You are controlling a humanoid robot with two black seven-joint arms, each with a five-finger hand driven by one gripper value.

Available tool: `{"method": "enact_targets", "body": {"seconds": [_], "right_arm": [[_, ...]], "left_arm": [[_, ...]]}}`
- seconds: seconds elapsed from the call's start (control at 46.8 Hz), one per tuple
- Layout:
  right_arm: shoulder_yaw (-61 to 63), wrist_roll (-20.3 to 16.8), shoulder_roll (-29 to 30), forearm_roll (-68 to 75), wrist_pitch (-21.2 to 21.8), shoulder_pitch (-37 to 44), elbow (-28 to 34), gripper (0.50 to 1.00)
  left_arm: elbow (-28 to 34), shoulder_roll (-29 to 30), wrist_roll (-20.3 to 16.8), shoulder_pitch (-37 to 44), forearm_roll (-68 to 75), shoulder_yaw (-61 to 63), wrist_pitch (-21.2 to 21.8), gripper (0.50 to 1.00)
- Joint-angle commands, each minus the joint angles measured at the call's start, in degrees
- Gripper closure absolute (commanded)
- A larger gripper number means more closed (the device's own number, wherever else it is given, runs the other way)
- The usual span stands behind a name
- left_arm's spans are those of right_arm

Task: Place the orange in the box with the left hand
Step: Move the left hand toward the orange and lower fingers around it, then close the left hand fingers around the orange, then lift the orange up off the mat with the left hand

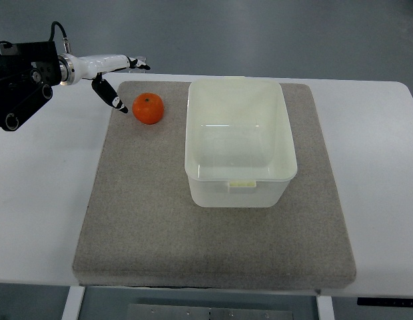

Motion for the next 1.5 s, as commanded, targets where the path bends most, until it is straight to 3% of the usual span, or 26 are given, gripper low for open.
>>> {"method": "enact_targets", "body": {"seconds": [0.0,0.449,0.983,1.068,1.175,1.261,1.389,1.474], "right_arm": [[0.0,0.0,0.0,0.01,0.0,0.0,-0.01,0.574],[0.0,0.0,0.0,0.01,0.0,0.0,-0.01,0.574],[0.0,0.0,0.0,0.01,0.0,0.0,-0.01,0.574],[0.0,0.0,0.0,0.01,0.0,0.0,-0.01,0.574],[0.0,0.0,0.0,-0.07,0.0,0.0,-0.01,0.574],[0.0,0.0,0.0,0.01,0.0,0.0,-0.01,0.574],[0.0,0.0,0.0,0.01,0.0,0.0,-0.01,0.574],[0.0,0.0,0.0,0.01,0.0,0.0,-0.01,0.574]], "left_arm": [[0.02,-0.64,0.11,0.02,0.75,0.37,1.18,0.512],[1.77,-4.43,0.46,1.52,0.93,4.5,1.71,0.512],[5.82,-7.77,0.72,1.69,0.93,5.64,6.55,0.546],[5.91,-7.77,0.72,1.69,0.93,6.87,6.55,0.581],[5.91,-7.77,0.72,1.78,0.93,7.31,6.55,0.666],[5.91,-7.77,0.72,1.78,0.93,7.4,6.55,0.758],[5.91,-7.77,0.72,1.78,0.93,7.4,6.46,0.846],[5.82,-7.77,0.72,1.78,0.93,7.4,6.46,0.949]]}}
